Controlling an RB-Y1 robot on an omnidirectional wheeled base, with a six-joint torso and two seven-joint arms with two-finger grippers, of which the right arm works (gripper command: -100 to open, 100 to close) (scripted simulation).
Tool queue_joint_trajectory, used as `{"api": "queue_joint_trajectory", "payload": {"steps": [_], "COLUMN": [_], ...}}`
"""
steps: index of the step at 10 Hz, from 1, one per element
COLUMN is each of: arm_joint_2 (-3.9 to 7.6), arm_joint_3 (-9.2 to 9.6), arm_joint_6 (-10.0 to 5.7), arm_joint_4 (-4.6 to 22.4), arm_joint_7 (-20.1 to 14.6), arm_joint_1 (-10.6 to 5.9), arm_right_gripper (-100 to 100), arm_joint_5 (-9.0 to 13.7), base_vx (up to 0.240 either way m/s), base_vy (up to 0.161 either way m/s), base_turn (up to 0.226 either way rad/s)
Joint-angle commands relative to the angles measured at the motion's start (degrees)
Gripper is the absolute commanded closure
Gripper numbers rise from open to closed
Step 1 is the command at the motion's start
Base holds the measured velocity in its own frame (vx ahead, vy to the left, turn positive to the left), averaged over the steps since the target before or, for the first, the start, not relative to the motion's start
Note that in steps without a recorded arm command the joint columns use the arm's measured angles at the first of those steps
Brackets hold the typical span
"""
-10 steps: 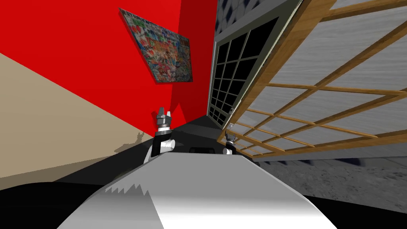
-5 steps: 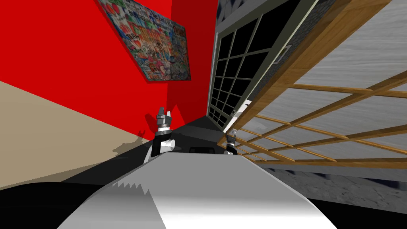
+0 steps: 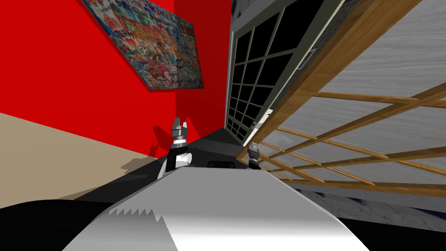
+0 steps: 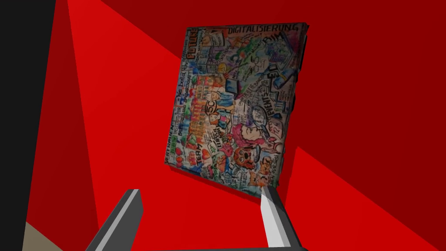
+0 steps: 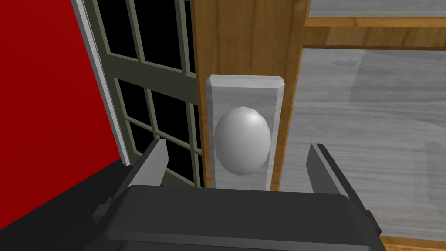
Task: Pull the door open
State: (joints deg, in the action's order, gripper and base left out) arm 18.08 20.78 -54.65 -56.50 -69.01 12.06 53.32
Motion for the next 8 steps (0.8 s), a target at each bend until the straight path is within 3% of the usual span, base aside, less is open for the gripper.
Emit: {"api": "queue_joint_trajectory", "payload": {"steps": [1, 6, 7, 8], "arm_joint_2": [-0.07, -0.07, -0.14, -0.16], "arm_joint_3": [-0.07, -0.07, -0.69, -0.82], "arm_joint_6": [0.13, 0.13, 0.08, 0.07], "arm_joint_4": [0.0, 0.0, -0.3, -0.4], "arm_joint_7": [0.0, 0.0, 0.4, 0.5], "arm_joint_1": [-0.02, -0.02, 0.43, 0.53], "arm_right_gripper": [100, 100, -100, -100], "arm_joint_5": [-0.1, -0.1, 0.4, 0.6], "base_vx": [-0.004, -0.011, -0.05, -0.079], "base_vy": [0.005, 0.016, 0.113, 0.183], "base_turn": [0.007, -0.001, -0.081, -0.09]}}
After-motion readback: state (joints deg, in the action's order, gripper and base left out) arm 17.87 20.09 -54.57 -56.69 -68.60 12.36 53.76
